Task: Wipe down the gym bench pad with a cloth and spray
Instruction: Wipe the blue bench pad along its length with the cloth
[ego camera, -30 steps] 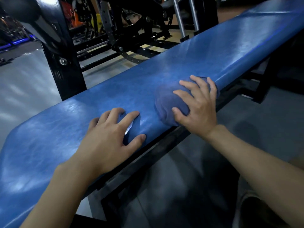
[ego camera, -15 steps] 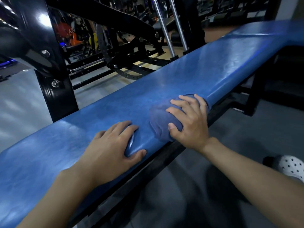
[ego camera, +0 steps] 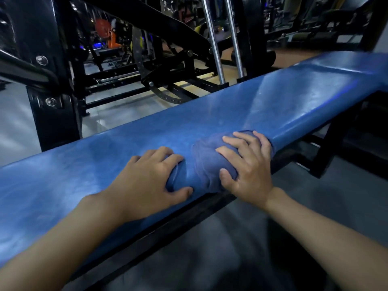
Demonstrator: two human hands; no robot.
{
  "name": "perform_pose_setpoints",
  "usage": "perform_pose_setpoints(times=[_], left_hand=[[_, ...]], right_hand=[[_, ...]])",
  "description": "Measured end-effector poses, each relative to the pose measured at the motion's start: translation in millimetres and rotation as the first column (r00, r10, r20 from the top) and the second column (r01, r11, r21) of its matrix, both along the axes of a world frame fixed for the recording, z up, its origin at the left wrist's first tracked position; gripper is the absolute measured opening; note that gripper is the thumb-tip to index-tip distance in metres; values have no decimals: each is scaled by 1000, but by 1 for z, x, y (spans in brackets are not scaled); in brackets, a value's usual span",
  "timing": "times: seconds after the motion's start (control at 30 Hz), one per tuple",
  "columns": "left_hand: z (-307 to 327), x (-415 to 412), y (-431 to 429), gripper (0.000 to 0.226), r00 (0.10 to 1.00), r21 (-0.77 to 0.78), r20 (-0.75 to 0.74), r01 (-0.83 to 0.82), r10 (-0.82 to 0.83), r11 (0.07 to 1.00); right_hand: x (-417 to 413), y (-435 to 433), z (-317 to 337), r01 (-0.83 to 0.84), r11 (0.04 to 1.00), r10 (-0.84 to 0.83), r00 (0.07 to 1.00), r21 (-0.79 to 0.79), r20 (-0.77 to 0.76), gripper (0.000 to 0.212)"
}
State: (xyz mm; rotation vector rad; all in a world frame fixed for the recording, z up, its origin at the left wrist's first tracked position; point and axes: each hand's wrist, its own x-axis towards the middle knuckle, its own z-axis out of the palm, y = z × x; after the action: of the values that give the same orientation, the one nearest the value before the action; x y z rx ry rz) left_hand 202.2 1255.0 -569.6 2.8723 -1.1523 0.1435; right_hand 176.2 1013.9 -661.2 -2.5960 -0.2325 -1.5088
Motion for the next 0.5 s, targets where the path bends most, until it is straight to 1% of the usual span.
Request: perform_pose_setpoints(times=[0.07, 0.17, 0.27, 0.33, 0.43, 0.5], left_hand=[[-2, -5, -6, 78, 998, 6, 35, -48, 48, 999], [-7, -12, -22, 76, 987, 13, 104, -123, 121, 992], [-9, -13, -38, 77, 969, 49, 149, -205, 196, 977], [-7, -14, -45, 82, 957, 74, 142, -266, 254, 961], [-1, -16, -50, 84, 947, 96, 103, -314, 304, 945], [2, -17, -53, 84, 941, 111, 91, -335, 326, 936]], right_hand=[[6, -34, 1, -8, 1000, 8, 1000, -5, -2, 43], [11, -75, 3, 64, 995, -60, 997, 80, -42, 43], [8, -62, 5, 158, 962, -136, 985, 224, -111, 42], [4, -42, 8, 163, 946, -116, 977, 279, -177, 49], [-3, -36, 12, 143, 966, -83, 962, 216, -262, 65], [-6, -40, 12, 139, 979, -88, 950, 151, -300, 70]])
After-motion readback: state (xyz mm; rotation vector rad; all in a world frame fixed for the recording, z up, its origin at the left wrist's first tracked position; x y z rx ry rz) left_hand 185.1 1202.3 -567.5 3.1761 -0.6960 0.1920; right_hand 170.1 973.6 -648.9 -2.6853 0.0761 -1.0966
